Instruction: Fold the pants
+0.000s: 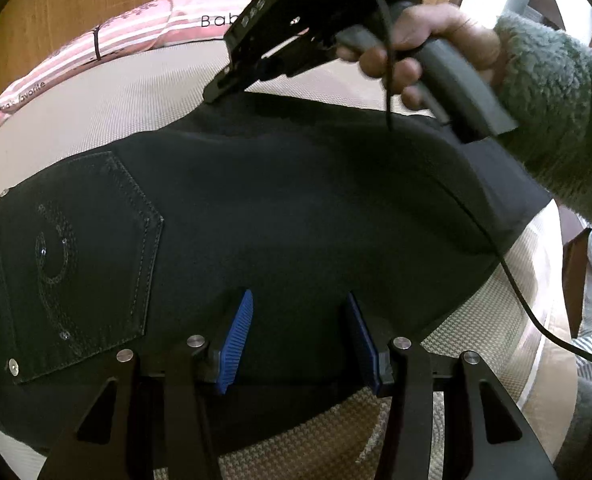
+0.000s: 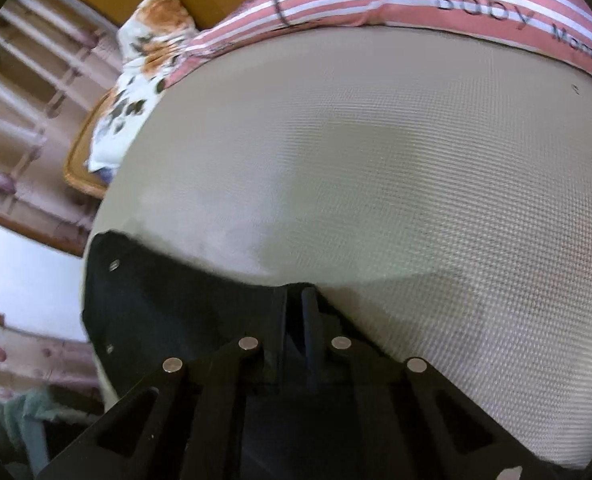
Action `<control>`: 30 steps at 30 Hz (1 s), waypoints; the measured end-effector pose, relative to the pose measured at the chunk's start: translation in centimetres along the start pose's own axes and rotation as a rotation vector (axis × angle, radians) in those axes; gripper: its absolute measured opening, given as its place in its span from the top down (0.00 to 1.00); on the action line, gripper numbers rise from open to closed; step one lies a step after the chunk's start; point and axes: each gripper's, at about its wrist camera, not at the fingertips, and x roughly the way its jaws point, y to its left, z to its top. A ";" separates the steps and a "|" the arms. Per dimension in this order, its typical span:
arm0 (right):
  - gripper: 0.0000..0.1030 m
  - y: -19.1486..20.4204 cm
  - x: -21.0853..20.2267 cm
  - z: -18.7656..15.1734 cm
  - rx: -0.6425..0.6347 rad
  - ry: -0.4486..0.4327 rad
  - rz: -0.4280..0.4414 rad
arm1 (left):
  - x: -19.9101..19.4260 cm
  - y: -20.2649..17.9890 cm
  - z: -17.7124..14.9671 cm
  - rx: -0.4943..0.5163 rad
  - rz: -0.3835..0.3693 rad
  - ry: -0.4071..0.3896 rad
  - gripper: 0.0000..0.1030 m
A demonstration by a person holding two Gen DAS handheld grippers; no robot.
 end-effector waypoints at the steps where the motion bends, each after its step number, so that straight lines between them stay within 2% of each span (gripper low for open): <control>1: 0.96 -0.2 0.2 0.0 0.015 -0.014 -0.002 | 0.0 0.0 -0.1 -0.001 0.001 0.000 0.52; 6: 0.96 0.1 0.6 0.1 0.004 -0.026 -0.038 | -0.1 -0.3 -0.1 0.000 0.004 0.002 0.52; 9: 0.82 0.5 0.2 0.3 0.014 -0.040 -0.059 | -0.4 -0.1 0.2 -0.003 0.014 -0.001 0.52; 10: 0.73 0.6 -0.4 0.4 0.026 -0.052 -0.069 | -0.7 0.1 0.3 -0.010 0.036 -0.007 0.52; 11: 0.72 0.6 -1.6 0.4 0.040 -0.087 -0.069 | -1.0 0.3 0.5 -0.020 0.048 -0.016 0.52; 14: 0.72 0.6 -4.7 -0.4 0.058 -0.159 -0.075 | -3.1 1.9 1.4 -0.066 0.069 -0.074 0.52; 15: 0.72 0.6 -6.1 -1.2 0.068 -0.177 -0.068 | -3.7 2.6 1.9 -0.069 0.102 -0.093 0.52; 19: 0.72 0.9 -8.7 -4.0 0.072 -0.172 -0.068 | -5.0 6.1 3.2 -0.109 0.198 -0.113 0.52; 24: 0.72 -0.4 -7.4 -7.8 0.103 -0.108 -0.135 | -4.5 10.2 3.6 -0.155 0.304 -0.082 0.52; 27: 0.72 -2.1 -6.4 -8.5 0.154 -0.116 -0.192 | -4.0 11.5 2.7 -0.195 0.283 -0.061 0.52; 28: 0.72 -2.8 -6.0 -8.6 0.173 -0.122 -0.230 | -3.8 11.5 2.4 -0.190 0.291 -0.056 0.52; 30: 0.75 -3.7 -5.9 -8.7 0.194 -0.144 -0.226 | -3.4 10.6 1.9 -0.137 0.338 -0.045 0.52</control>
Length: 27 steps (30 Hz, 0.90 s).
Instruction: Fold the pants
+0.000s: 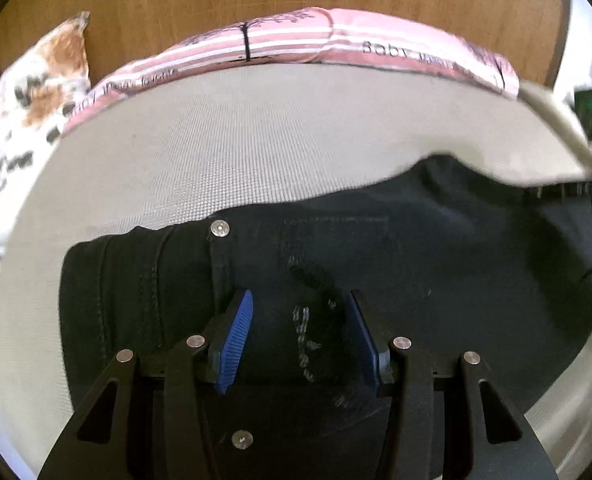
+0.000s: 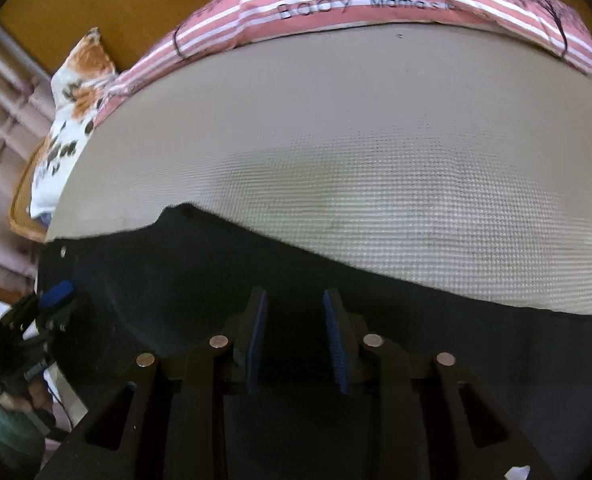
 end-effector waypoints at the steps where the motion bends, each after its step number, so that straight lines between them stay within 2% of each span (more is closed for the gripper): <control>1: 0.75 -0.3 -0.1 0.1 0.012 -0.011 -0.006 | 0.1 -0.4 -0.3 0.026 0.025 -0.003 0.52; 4: 0.72 -0.9 -1.4 -0.2 0.049 -0.032 0.005 | 0.1 -1.5 -0.5 0.068 0.064 -0.003 0.52; 8: 0.70 -2.2 -3.9 -2.5 0.050 -0.058 -0.036 | -1.0 -1.8 -1.0 0.051 -0.035 0.010 0.52; 12: 0.70 -4.4 -5.5 -5.6 0.094 -0.045 -0.058 | -1.5 -3.0 -2.6 0.113 -0.022 0.027 0.52; 15: 0.70 -6.7 -7.0 -8.5 0.123 -0.034 -0.096 | -2.0 -2.8 -3.6 0.100 -0.027 0.028 0.51; 17: 0.72 -8.5 -7.9 -10.3 0.172 -0.034 -0.117 | -2.2 -2.7 -3.8 0.096 -0.023 0.034 0.51; 20: 0.72 -12.0 -10.6 -13.4 0.292 -0.081 -0.106 | -3.1 -3.4 -3.7 0.104 -0.006 0.037 0.51; 23: 0.69 -14.5 -13.5 -16.0 0.388 -0.149 -0.099 | -4.3 -4.6 -3.0 0.107 -0.040 0.006 0.51; 27: 0.68 -18.3 -17.5 -20.2 0.552 -0.249 -0.083 | -5.6 -8.4 -1.1 0.149 -0.136 -0.030 0.48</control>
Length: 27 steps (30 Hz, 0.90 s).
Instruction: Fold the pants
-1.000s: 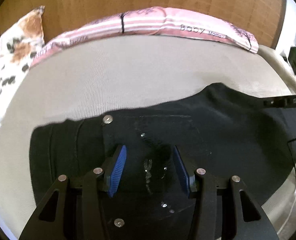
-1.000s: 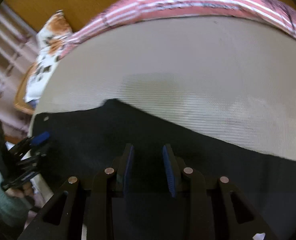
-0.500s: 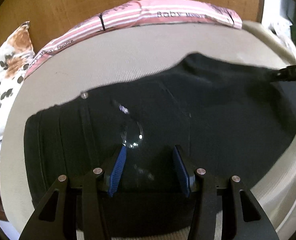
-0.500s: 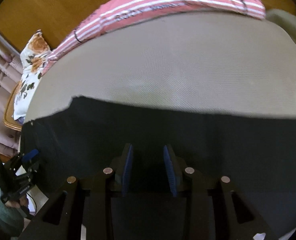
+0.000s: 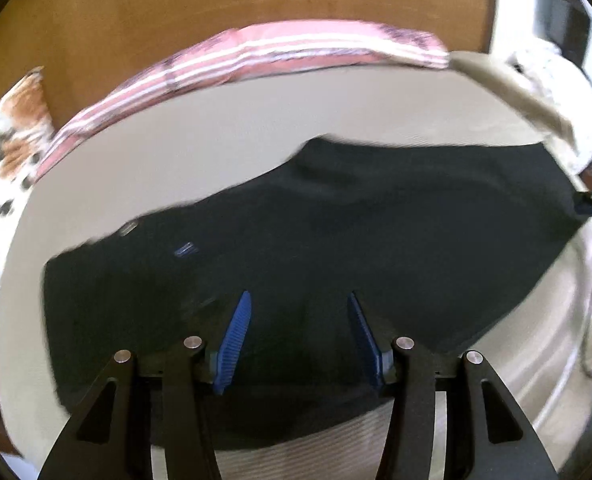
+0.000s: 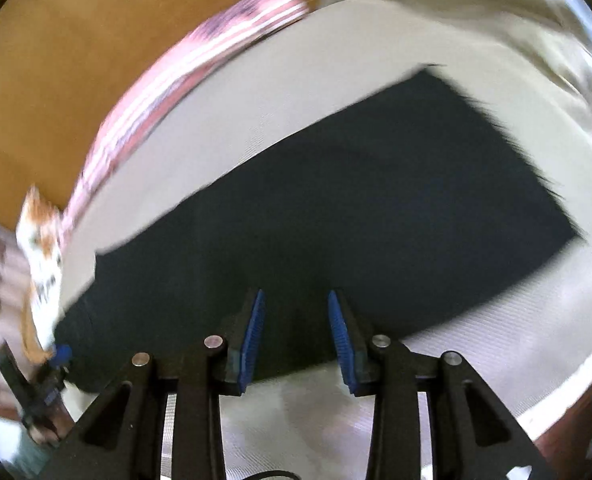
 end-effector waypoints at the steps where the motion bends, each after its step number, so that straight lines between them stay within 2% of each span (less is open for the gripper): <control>1: 0.66 -1.7 -1.1 -0.2 0.049 -0.024 0.003 | 0.0 -1.1 0.6 0.017 -0.031 -0.005 0.48; 5: 0.64 -7.1 -3.4 -0.7 0.223 -0.084 0.035 | 1.2 -5.4 2.5 0.085 -0.111 0.004 0.47; 10: 0.64 -11.1 -4.3 -1.4 0.329 -0.111 0.055 | 3.5 -9.8 3.8 0.139 -0.184 0.055 0.47; 16: 0.64 -12.9 -2.2 -0.4 0.376 -0.128 0.071 | 5.7 -13.3 4.0 0.196 -0.189 0.107 0.47; 20: 0.67 -14.1 -1.4 1.4 0.397 -0.186 0.105 | 6.9 -14.2 3.9 0.197 -0.172 0.130 0.47; 22: 0.73 -14.4 -1.0 2.2 0.399 -0.199 0.112 | 7.7 -14.3 3.7 0.188 -0.158 0.152 0.47; 25: 0.87 -14.8 -0.3 3.1 0.405 -0.198 0.117 | 8.1 -14.3 3.9 0.184 -0.154 0.135 0.46; 27: 0.89 -14.9 -0.3 3.1 0.416 -0.190 0.128 | 8.2 -14.2 3.9 0.178 -0.156 0.131 0.45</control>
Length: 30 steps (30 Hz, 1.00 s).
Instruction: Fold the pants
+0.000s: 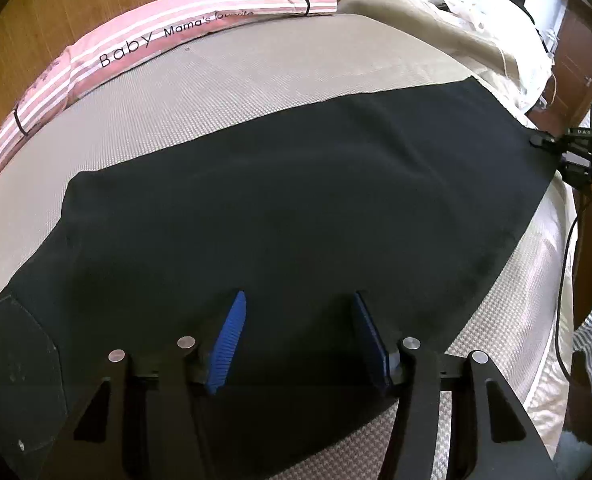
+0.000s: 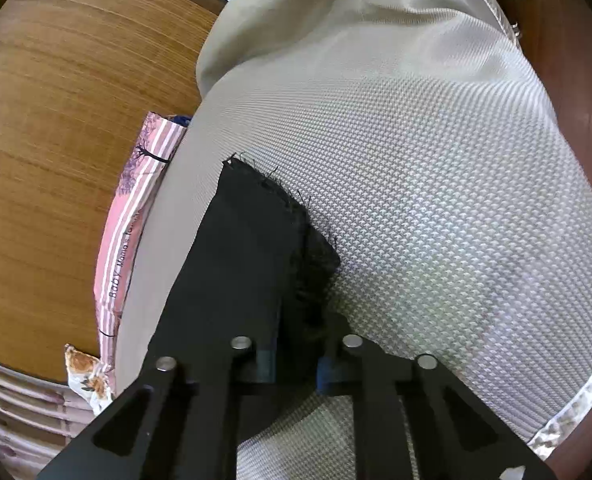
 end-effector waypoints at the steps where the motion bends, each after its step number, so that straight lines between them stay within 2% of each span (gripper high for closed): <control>1: 0.90 0.2 -0.1 0.0 0.007 0.004 0.001 | 0.0 0.1 0.1 -0.007 -0.005 0.001 0.45; 6: 0.91 3.5 -0.8 -0.2 -0.006 0.013 0.089 | -1.4 3.2 0.4 -0.143 -0.057 -0.026 0.45; 11: 0.91 10.9 0.4 -2.2 -0.136 0.089 0.178 | -4.4 8.2 -0.2 -0.293 -0.027 -0.090 0.45; 14: 0.91 15.8 2.4 -4.4 -0.227 0.165 0.224 | -6.5 11.2 -1.3 -0.373 -0.009 -0.128 0.45; 18: 0.91 21.4 5.7 -8.9 -0.339 0.279 0.275 | -8.7 14.4 -3.6 -0.451 0.021 -0.156 0.45; 22: 0.91 26.1 9.1 -14.9 -0.449 0.402 0.310 | -9.9 16.1 -6.1 -0.505 0.021 -0.163 0.45; 26: 0.92 28.4 11.8 -21.3 -0.556 0.531 0.291 | -10.0 17.1 -7.9 -0.546 0.008 -0.159 0.45; 30: 0.91 28.2 13.6 -24.7 -0.613 0.591 0.223 | -10.1 17.5 -9.3 -0.573 -0.030 -0.159 0.45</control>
